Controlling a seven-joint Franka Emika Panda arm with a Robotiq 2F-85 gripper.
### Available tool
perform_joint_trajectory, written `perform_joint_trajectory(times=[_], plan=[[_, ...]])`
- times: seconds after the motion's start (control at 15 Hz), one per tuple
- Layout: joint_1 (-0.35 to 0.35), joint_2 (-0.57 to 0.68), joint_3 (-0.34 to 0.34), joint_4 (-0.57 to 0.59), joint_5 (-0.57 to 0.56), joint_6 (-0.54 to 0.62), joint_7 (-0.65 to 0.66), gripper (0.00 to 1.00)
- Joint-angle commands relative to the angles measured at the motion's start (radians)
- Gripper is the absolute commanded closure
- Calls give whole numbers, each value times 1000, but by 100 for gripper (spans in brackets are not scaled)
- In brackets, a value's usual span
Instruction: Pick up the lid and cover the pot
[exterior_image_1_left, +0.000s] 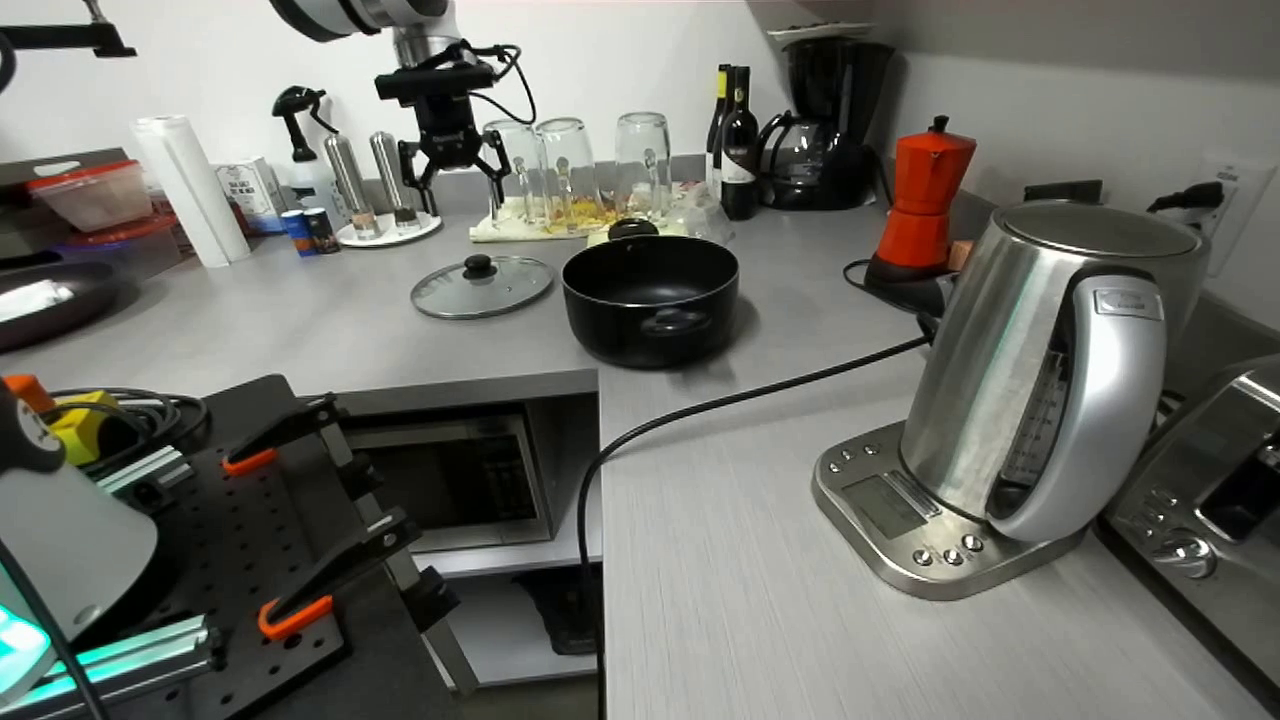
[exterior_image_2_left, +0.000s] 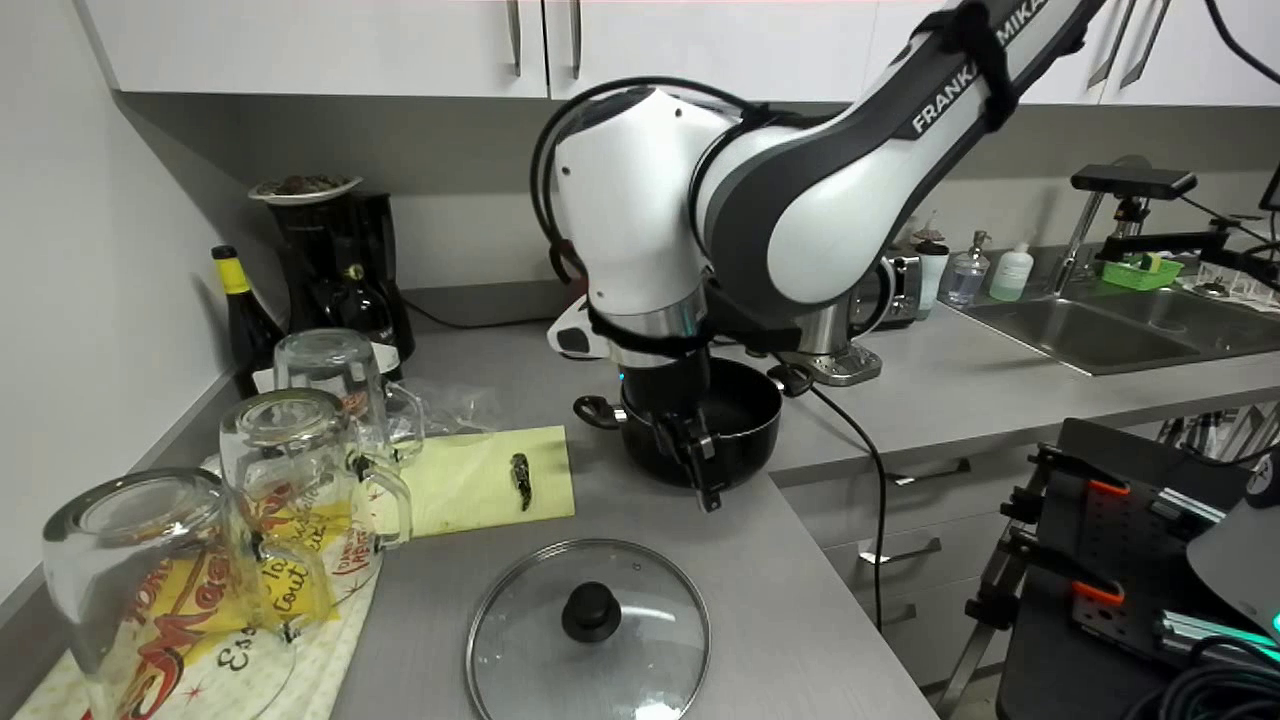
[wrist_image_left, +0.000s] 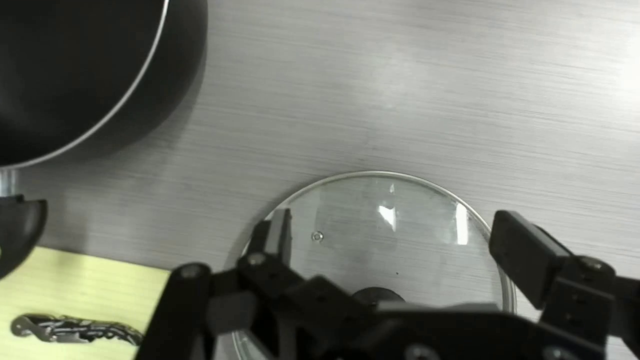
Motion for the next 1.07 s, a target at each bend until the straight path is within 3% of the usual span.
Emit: perform_joint_trajectory(times=[0.0,0.33,1.0], plan=[[54,141,-17,147,-57,-36,-104,0],[87,248,-15,241,-99,-24,-228,0],[89,364,21,373,-64,20,-440,0]])
